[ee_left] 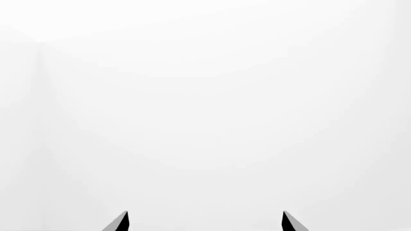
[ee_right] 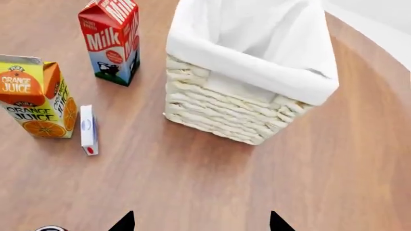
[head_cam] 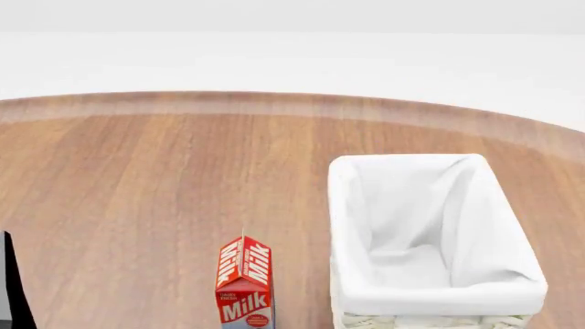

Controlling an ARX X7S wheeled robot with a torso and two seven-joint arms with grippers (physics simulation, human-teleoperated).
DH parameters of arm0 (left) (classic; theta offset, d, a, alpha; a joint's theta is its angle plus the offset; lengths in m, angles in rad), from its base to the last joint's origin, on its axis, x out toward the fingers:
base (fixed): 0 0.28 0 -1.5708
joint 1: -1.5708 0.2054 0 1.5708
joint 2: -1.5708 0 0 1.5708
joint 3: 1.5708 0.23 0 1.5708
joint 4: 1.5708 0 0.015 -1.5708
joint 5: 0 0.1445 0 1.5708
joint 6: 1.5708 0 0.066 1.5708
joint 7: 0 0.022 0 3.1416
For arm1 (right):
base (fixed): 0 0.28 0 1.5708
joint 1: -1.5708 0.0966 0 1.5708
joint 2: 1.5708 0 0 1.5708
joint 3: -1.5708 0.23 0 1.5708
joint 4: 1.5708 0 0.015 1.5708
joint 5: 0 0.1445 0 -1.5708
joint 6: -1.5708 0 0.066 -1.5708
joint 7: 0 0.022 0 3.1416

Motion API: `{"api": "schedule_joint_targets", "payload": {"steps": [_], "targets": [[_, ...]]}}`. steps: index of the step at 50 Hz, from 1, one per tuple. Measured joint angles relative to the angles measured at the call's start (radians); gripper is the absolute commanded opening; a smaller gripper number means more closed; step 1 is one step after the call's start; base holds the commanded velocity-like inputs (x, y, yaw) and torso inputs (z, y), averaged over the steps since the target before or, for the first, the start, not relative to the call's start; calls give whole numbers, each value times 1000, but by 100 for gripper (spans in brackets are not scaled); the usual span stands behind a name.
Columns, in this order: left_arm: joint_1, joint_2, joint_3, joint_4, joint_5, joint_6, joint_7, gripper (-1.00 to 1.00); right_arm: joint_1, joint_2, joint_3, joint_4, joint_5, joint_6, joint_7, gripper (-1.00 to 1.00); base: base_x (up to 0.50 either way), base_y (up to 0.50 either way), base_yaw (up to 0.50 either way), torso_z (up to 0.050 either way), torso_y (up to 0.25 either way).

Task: Pick up the alphabet soup and the tomato sauce, and put them in the basket.

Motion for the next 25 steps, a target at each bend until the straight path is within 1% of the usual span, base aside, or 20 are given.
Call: {"api": "schedule_joint_targets", "payload": {"steps": [7,11,17,25], "targets": [[3,-2,3,-2,1,3,-3,100,-109,-43,-202,2,-204,-91,34,100,0,0,0,0,0],[5,-2,5,-7,2,8,-4,100,-160,-80,-291,16,-294,-132,60,100,0,0,0,0,0],[6,-3,9,-12,3,12,-6,100,-207,-120,-377,19,-376,-160,83,100,0,0,0,0,0],[8,-4,15,-19,6,19,-9,100,-247,-165,-440,36,-442,-187,100,100,0,0,0,0,0]]}}
